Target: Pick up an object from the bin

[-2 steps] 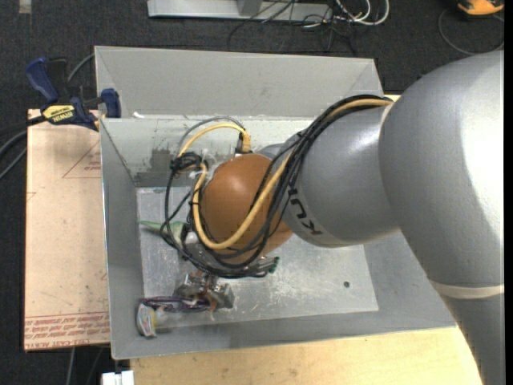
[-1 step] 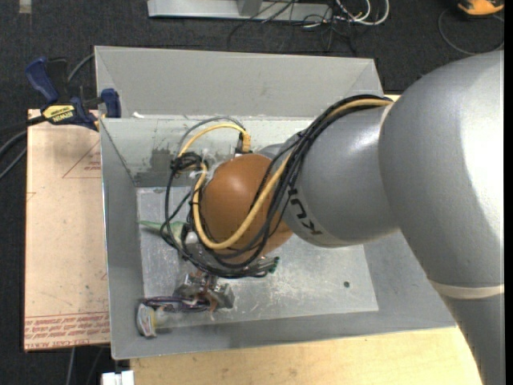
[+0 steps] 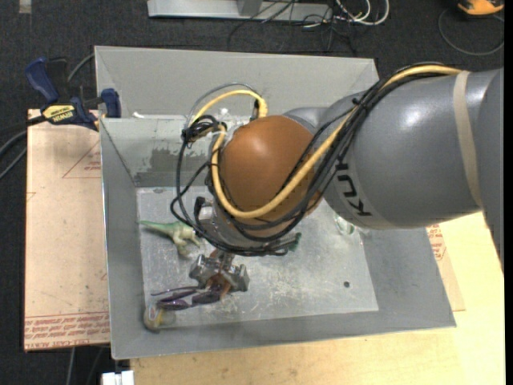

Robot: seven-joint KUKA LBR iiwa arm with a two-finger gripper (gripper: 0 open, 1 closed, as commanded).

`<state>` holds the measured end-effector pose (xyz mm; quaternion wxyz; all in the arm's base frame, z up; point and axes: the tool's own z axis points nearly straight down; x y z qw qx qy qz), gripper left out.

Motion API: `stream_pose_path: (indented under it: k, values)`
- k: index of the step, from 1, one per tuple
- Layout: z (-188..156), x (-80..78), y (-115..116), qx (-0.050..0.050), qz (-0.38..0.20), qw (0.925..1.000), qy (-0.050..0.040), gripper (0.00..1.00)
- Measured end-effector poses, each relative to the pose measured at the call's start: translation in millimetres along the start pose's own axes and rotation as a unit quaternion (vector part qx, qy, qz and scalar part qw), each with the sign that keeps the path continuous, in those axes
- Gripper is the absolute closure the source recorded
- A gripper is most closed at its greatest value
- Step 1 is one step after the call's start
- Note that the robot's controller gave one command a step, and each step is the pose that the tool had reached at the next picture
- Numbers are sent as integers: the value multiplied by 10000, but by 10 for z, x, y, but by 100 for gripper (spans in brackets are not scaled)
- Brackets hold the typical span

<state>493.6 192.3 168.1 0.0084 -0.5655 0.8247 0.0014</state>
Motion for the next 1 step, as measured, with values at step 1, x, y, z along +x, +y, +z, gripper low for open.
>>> stream_pose_path:
  k: [1]
  values:
    - [-242,-32,12,19,-14,10000,-20,100]
